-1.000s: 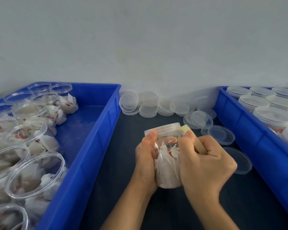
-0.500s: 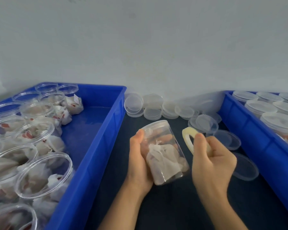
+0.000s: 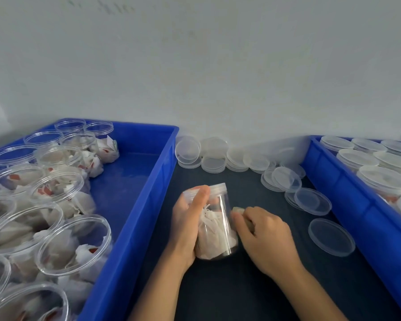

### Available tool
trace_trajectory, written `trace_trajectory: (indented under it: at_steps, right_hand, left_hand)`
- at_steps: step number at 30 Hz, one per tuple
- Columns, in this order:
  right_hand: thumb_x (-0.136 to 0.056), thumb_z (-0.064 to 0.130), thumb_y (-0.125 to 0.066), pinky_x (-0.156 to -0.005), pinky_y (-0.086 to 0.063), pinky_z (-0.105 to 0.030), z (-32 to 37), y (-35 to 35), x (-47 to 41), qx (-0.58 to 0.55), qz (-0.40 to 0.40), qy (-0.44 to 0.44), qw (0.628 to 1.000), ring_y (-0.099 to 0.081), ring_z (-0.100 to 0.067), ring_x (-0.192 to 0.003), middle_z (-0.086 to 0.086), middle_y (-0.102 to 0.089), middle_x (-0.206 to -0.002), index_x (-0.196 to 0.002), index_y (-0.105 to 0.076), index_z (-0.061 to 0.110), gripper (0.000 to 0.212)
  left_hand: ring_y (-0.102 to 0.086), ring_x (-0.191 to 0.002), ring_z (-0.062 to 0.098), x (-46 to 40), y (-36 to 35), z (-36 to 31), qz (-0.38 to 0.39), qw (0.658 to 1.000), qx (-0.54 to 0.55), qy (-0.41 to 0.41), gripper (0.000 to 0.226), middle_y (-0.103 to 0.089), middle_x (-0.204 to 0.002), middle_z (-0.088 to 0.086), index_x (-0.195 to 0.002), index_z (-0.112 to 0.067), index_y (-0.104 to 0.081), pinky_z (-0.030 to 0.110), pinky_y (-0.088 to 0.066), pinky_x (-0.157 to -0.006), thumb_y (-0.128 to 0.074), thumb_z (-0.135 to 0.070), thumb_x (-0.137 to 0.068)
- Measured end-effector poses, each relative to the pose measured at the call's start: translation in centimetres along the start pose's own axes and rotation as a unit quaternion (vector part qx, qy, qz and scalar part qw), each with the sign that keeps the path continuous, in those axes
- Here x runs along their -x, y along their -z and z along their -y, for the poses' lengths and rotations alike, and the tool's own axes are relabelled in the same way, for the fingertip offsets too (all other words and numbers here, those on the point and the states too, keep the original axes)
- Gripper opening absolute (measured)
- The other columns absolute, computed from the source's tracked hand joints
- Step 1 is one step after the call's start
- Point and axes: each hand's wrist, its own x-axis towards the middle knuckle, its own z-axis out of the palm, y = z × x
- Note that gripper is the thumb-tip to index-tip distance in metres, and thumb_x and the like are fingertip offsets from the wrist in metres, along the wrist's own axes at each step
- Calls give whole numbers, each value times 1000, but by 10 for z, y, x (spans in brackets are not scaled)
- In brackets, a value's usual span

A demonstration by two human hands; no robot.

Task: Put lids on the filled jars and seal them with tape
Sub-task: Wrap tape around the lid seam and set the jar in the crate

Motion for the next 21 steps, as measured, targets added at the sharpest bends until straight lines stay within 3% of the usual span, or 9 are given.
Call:
trace_trajectory:
  at_steps: [5, 7, 9, 12, 14, 16, 19, 21]
  right_hand:
    - [-106, 51, -23, -82, -44, -35, -2, 2, -2, 163, 74, 85, 980, -49, -15, -82, 14, -57, -86, -81, -51, 30, 43]
    - [-103, 46, -24, -87, -46, -36, -1, 1, -2, 208, 77, 94, 971, -53, -17, -86, 13, -61, -92, -89, -61, 29, 43]
    - [-99, 43, -37, -90, -45, -33, 1, 1, -4, 202, 95, 80, 972, -53, -15, -91, 15, -62, -98, -96, -62, 31, 28]
    - [-97, 38, -58, -93, -43, -29, 0, 1, -4, 143, 114, 47, 982, -52, -9, -97, 19, -62, -105, -102, -62, 34, 8]
    - [-96, 34, -66, -91, -46, -31, -1, 4, -2, 104, 108, 36, 988, -51, -9, -96, 20, -64, -106, -106, -68, 33, 10]
    - [-99, 27, -65, -87, -47, -33, -2, 9, -1, 57, 79, 13, 995, -51, -9, -96, 19, -62, -104, -110, -72, 33, 14]
    - [-104, 27, -59, -87, -50, -27, 3, 25, -2, -128, -15, -67, 989, -60, -4, -103, 20, -66, -104, -113, -74, 35, 19]
    - [-106, 40, -57, -86, -54, -27, 17, 36, 0, -287, -39, -95, 952, -67, -3, -104, 21, -73, -107, -111, -75, 39, 18]
  left_hand:
    - [-77, -102, 41, -3, 2, 0, -20, 1000, 12, -10, 72, -79, -106, 18, -116, -9, -69, 67, -57, -97, -75, -67, -72]
    - [-78, -102, 33, -4, 1, 3, -23, 999, -3, -27, 80, -80, -105, 10, -118, -14, -69, 62, -59, -98, -74, -75, -66]
    - [-78, -101, 24, -5, 0, 5, -33, 998, -19, -50, 81, -80, -106, 3, -120, -18, -68, 53, -62, -96, -72, -77, -65]
    - [-77, -97, 13, -7, -3, 8, -43, 995, -39, -78, 82, -78, -106, -2, -124, -20, -66, 33, -62, -84, -70, -78, -66]
    - [-76, -94, 6, -7, -5, 10, -54, 993, -51, -96, 84, -77, -104, -6, -126, -19, -64, 19, -58, -75, -67, -80, -68]
    - [-73, -88, 3, -7, -8, 10, -66, 989, -66, -116, 87, -73, -97, -8, -127, -13, -61, 15, -54, -71, -67, -79, -70]
    - [-70, -94, -3, -4, -10, 11, -74, 983, -102, -137, 87, -70, -103, -20, -133, -22, -56, 14, -53, -76, -67, -80, -69]
    - [-67, -101, -10, 0, -13, 11, -79, 978, -122, -147, 86, -66, -109, -35, -137, -32, -52, 8, -51, -78, -68, -81, -68]
